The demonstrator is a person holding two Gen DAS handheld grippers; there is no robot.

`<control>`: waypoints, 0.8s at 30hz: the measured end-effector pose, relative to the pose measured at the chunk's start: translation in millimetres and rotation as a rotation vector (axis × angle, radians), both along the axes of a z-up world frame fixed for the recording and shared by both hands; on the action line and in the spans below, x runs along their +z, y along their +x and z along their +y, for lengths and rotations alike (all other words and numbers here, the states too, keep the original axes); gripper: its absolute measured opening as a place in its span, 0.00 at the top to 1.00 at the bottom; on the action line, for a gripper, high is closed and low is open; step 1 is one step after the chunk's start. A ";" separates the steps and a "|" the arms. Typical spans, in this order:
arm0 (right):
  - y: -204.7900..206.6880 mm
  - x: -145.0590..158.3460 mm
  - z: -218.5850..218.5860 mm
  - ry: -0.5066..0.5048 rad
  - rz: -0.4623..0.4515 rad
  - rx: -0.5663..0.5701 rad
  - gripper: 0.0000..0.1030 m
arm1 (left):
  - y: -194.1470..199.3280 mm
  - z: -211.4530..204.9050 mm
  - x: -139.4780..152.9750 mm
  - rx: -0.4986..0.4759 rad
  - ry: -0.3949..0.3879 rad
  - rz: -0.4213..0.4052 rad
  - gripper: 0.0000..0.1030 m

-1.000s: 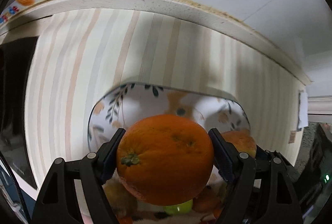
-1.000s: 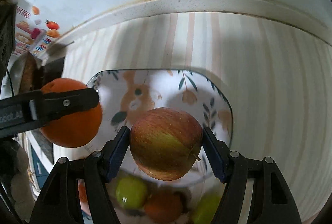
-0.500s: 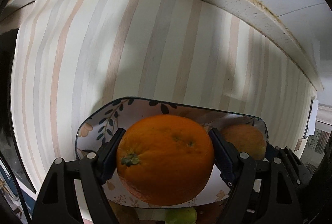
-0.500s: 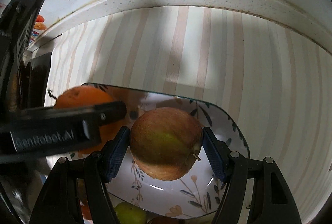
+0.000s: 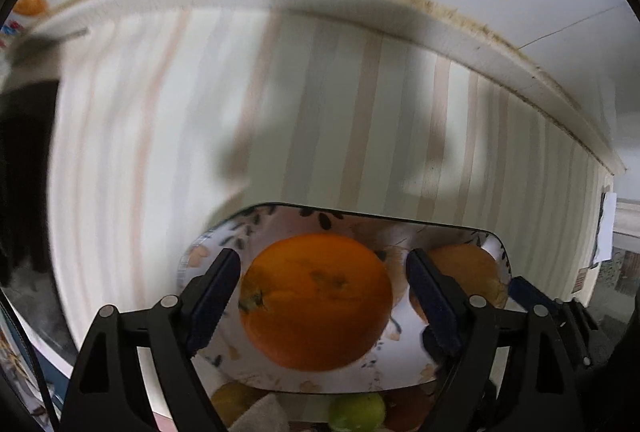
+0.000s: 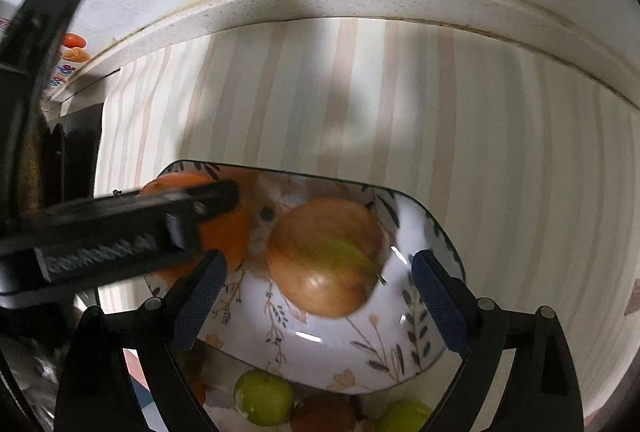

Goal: Organize fruits
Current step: 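Carry both fruits onto the floral plate and open both tools, then lift both tools away from the plate back toward the fruit cluster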

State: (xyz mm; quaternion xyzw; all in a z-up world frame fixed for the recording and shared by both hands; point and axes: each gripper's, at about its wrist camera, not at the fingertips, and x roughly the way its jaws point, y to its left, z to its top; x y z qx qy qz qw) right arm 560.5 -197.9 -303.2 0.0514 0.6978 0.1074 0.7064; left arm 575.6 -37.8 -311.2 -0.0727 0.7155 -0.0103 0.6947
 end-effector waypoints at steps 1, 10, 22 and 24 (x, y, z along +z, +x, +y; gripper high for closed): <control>-4.4 4.9 -2.7 -0.019 -0.007 0.000 0.07 | -3.7 0.7 5.6 -0.007 0.022 -0.016 0.18; -46.2 31.4 -9.3 -0.089 -0.035 -0.058 0.07 | -49.4 7.4 54.5 -0.073 0.165 -0.142 0.18; -123.1 97.3 7.0 -0.144 -0.164 -0.126 0.07 | -129.8 26.3 126.5 -0.112 0.186 -0.318 0.18; -139.3 115.2 10.3 -0.138 -0.197 -0.137 0.07 | -141.9 28.0 140.1 -0.115 0.179 -0.345 0.18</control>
